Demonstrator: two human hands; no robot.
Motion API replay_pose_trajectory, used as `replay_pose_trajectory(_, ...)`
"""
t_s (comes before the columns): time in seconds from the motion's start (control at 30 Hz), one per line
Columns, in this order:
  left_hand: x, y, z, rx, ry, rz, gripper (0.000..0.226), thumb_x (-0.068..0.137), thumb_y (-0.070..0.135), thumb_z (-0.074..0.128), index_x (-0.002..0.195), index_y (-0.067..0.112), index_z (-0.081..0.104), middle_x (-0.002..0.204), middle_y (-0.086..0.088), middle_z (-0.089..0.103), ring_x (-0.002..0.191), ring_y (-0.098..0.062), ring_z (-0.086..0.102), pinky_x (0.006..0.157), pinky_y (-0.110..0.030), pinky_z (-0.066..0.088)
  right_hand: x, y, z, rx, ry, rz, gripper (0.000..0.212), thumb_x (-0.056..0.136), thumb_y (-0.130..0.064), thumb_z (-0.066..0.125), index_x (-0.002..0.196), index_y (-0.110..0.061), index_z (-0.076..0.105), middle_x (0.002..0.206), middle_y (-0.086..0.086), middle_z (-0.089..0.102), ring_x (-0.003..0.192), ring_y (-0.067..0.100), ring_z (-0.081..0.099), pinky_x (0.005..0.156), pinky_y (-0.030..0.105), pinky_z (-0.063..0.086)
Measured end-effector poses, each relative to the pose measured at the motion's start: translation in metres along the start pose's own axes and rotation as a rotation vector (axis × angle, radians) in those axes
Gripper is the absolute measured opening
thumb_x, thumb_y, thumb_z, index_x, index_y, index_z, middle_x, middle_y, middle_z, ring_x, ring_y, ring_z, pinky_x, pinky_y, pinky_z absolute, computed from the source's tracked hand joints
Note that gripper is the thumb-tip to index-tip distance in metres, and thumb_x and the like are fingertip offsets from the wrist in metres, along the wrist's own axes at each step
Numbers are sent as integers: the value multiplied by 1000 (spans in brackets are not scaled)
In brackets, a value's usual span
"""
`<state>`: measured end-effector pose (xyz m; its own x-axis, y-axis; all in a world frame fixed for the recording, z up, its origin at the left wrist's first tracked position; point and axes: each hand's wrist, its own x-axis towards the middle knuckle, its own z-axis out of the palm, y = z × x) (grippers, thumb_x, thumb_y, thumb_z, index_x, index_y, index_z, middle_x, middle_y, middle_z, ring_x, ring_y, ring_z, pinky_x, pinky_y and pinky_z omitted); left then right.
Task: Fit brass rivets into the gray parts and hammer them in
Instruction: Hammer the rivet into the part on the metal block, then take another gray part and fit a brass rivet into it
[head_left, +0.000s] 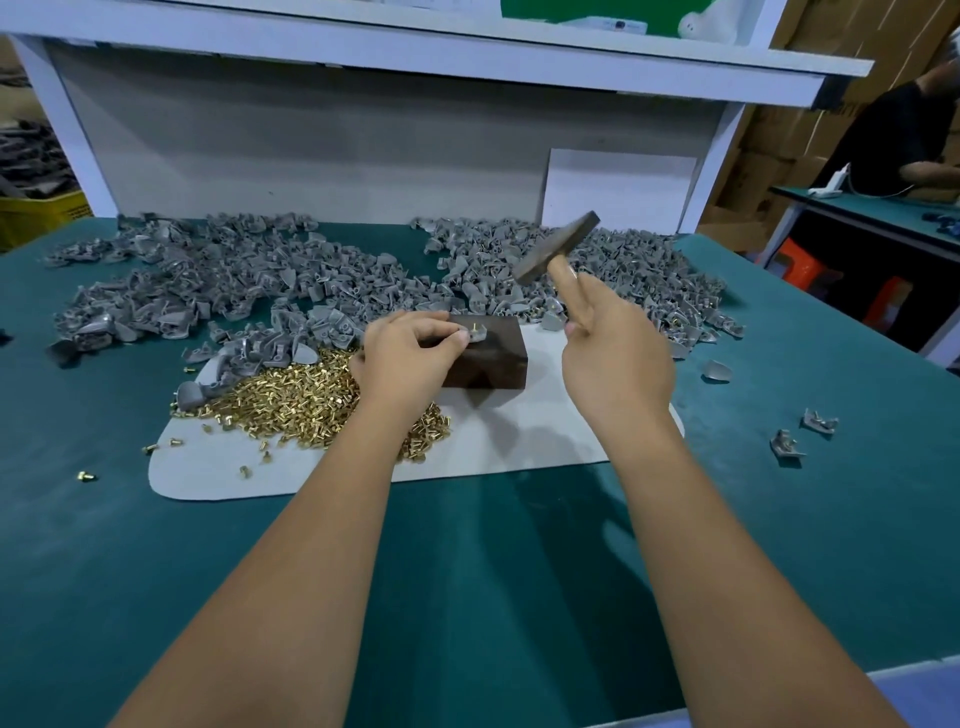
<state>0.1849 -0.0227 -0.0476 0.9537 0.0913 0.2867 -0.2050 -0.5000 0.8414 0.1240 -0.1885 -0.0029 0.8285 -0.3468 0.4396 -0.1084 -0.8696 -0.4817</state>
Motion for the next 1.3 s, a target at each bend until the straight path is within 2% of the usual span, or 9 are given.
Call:
replay_pose_trajectory(0.1,2,-1,0,-28,-18,-2,21,87,40,71,72,51,63,101,31,59,132,-14,44,110,-52,28,3,9,7,-32,-45,89,22,92,-10,44,109,-20,53,90,7,60,73,30,48,49,29,23)
replay_pose_trajectory(0.3,2,-1,0,-32,-31,-10,17,87,42,71,72,49,66,101,30,60,130,-14,44,109,-53,28,-3,27,16,-89,-196,176,12,87,-10,44,93,-14,54,77,5,53,76,32,49,54,30,27)
replay_pose_trajectory(0.4,3,-2,0,-15,-37,10,21,86,42,71,69,50,63,101,31,58,130,-16,45,109,-53,31,-1,24,15,-227,-217,136,17,90,-18,47,98,-14,62,93,12,62,86,33,51,66,32,35)
replay_pose_trajectory(0.5,3,-4,1,21,-19,34,23,85,44,72,67,53,61,102,30,58,130,-17,45,108,-52,31,3,13,13,-403,-48,28,27,94,-37,50,109,-24,68,114,12,54,109,34,42,89,40,34)
replay_pose_trajectory(0.6,5,-5,3,-18,-12,40,28,84,39,75,64,53,60,105,23,62,128,-20,48,109,-52,35,11,-11,16,-83,28,-146,23,90,-31,57,108,-27,71,114,5,61,109,28,48,94,40,37)
replay_pose_trajectory(0.7,8,-6,4,-88,-36,63,27,84,30,77,73,50,63,112,11,67,126,-25,52,109,-51,37,18,-34,30,228,-172,-189,17,89,-26,61,98,-23,74,101,0,70,97,21,60,89,38,48)
replay_pose_trajectory(0.77,9,-7,4,-104,-37,76,22,84,30,78,81,48,65,115,6,68,126,-27,53,109,-51,38,18,-38,42,233,-238,-157,11,88,-22,62,90,-23,73,94,-1,70,91,19,62,83,35,51)
replay_pose_trajectory(0.93,7,-6,3,-49,-20,72,30,84,33,76,69,53,59,113,14,66,127,-23,52,108,-51,37,17,-32,62,336,-154,-79,9,87,-13,62,92,-18,68,98,1,66,95,19,58,86,40,49)
replay_pose_trajectory(1.3,2,0,0,7,-18,27,22,84,42,74,70,53,61,104,26,61,129,-16,47,108,-50,34,16,-35,69,380,-100,-36,9,89,-12,61,82,-14,66,95,4,64,94,23,57,84,41,48)
